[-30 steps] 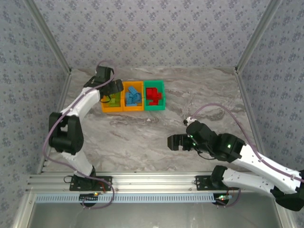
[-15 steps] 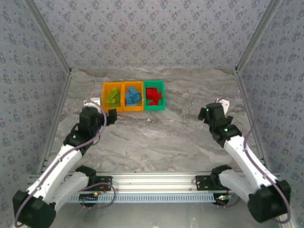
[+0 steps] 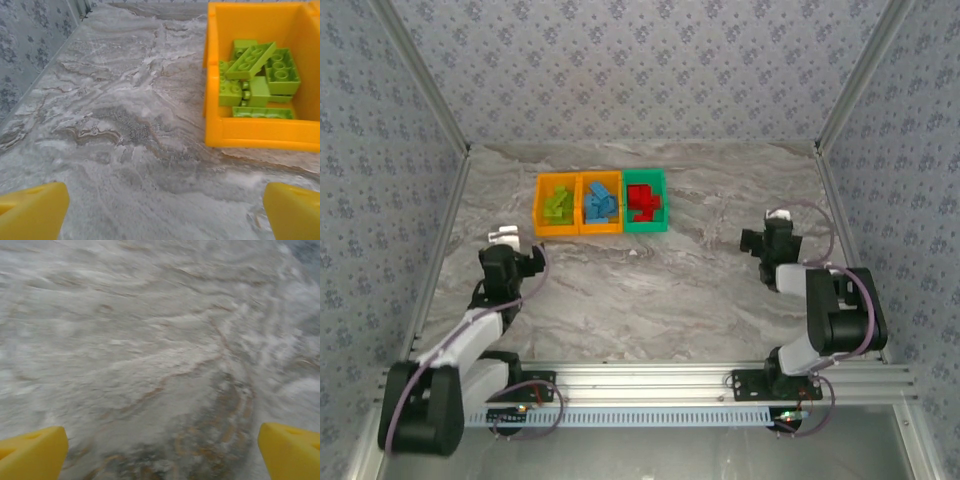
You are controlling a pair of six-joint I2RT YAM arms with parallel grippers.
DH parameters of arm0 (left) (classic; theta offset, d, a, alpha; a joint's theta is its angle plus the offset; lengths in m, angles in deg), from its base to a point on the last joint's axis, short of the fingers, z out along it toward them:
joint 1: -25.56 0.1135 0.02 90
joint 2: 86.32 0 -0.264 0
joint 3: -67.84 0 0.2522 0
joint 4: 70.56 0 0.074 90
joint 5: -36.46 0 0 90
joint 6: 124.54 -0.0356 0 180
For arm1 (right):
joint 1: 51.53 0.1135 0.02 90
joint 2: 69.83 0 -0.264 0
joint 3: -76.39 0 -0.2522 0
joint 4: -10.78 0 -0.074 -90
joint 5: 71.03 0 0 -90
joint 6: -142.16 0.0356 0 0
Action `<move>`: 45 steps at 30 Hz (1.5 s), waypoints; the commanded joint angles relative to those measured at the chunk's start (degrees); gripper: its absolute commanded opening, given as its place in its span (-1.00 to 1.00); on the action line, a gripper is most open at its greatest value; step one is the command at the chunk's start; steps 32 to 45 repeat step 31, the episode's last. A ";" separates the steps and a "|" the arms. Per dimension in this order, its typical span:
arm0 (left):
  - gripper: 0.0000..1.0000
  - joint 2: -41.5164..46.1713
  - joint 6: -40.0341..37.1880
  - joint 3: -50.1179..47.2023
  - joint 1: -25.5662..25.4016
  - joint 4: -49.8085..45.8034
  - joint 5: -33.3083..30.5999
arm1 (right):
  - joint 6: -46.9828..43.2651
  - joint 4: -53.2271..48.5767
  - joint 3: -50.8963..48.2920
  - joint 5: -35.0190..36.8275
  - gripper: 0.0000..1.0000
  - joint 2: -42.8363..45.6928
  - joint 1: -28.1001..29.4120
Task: Sort the legos into containers by color
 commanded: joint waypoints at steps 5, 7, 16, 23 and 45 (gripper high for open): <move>0.99 -19.93 -6.00 4.95 3.95 23.18 11.04 | -3.64 13.11 -3.27 -6.22 1.00 0.09 -1.49; 0.98 -27.49 -3.28 5.34 7.42 28.51 14.99 | -3.96 14.17 -3.66 -5.10 1.00 0.05 -0.88; 0.99 -27.87 -1.92 8.18 8.33 23.75 14.43 | -4.41 12.37 -2.72 -10.97 1.00 -0.01 -2.27; 0.98 -27.89 -1.96 8.22 8.15 23.57 14.13 | -4.50 12.21 -2.59 -10.84 1.00 -0.10 -2.33; 0.99 -27.85 -2.04 8.24 8.16 23.57 14.03 | -4.50 13.23 -3.04 -10.82 1.00 -0.26 -2.25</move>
